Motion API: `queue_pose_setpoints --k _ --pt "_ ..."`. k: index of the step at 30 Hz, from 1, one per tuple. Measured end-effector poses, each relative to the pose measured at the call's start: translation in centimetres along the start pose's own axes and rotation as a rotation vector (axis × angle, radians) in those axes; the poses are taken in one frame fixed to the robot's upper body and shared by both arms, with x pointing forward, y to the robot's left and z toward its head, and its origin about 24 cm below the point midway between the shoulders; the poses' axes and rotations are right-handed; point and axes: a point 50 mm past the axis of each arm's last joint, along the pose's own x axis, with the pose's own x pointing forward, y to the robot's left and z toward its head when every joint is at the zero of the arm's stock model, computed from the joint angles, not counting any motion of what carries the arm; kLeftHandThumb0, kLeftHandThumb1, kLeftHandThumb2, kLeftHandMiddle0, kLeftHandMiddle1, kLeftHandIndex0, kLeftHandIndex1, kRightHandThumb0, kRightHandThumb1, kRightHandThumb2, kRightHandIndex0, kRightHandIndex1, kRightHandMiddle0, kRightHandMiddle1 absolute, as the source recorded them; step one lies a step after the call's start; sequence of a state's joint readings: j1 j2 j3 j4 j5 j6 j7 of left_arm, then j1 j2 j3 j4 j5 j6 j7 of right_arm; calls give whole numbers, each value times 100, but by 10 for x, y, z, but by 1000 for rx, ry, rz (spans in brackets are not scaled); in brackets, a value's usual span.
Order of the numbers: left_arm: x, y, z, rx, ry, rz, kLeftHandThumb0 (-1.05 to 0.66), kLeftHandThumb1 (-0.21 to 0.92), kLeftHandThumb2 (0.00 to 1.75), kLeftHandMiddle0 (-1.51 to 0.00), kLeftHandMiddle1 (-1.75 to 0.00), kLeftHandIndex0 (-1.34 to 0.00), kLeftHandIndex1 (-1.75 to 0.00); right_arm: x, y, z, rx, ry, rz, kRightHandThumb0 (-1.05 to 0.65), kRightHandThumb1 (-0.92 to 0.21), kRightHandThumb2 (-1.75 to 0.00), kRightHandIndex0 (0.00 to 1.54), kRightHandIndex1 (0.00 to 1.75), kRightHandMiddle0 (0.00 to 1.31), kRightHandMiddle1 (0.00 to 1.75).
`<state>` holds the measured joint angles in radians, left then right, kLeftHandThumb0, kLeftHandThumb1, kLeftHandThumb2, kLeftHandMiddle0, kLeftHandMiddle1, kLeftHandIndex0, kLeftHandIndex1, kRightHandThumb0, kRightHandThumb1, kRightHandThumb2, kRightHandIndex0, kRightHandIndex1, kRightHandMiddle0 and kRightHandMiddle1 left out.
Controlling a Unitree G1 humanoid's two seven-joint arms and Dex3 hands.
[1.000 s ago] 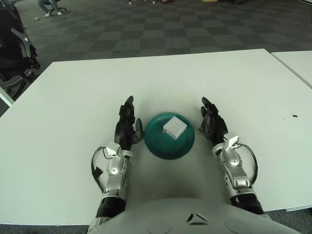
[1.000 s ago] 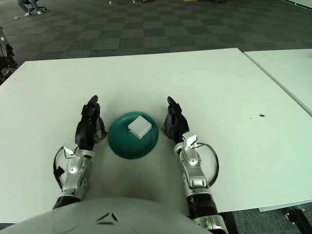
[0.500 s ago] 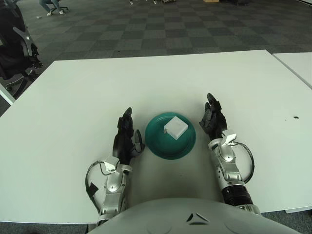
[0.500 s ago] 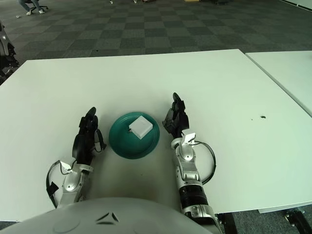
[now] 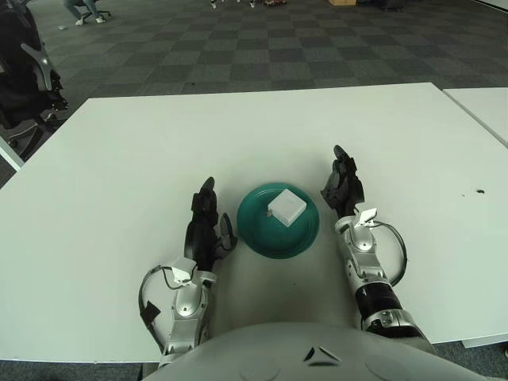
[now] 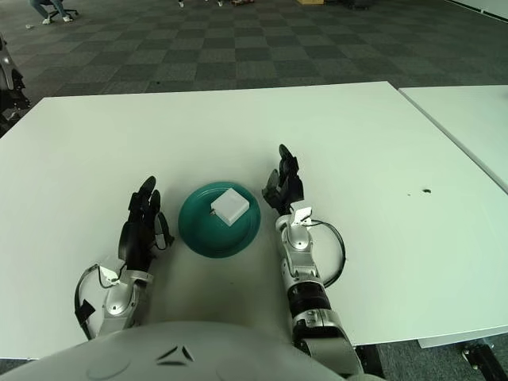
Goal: Put the charger into the plate.
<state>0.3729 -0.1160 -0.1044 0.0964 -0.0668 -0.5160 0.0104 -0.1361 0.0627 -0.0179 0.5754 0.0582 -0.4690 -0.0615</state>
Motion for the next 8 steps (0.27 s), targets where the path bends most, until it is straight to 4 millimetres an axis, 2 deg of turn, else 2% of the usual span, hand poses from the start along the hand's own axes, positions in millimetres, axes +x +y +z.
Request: queue_pose_setpoints --k 8 --pt "0 -1 0 34 -4 8 -84 92 102 -15 0 0 -34 6 -1 2 6 -41 7 -87 -92 -96 9 2 0 43"
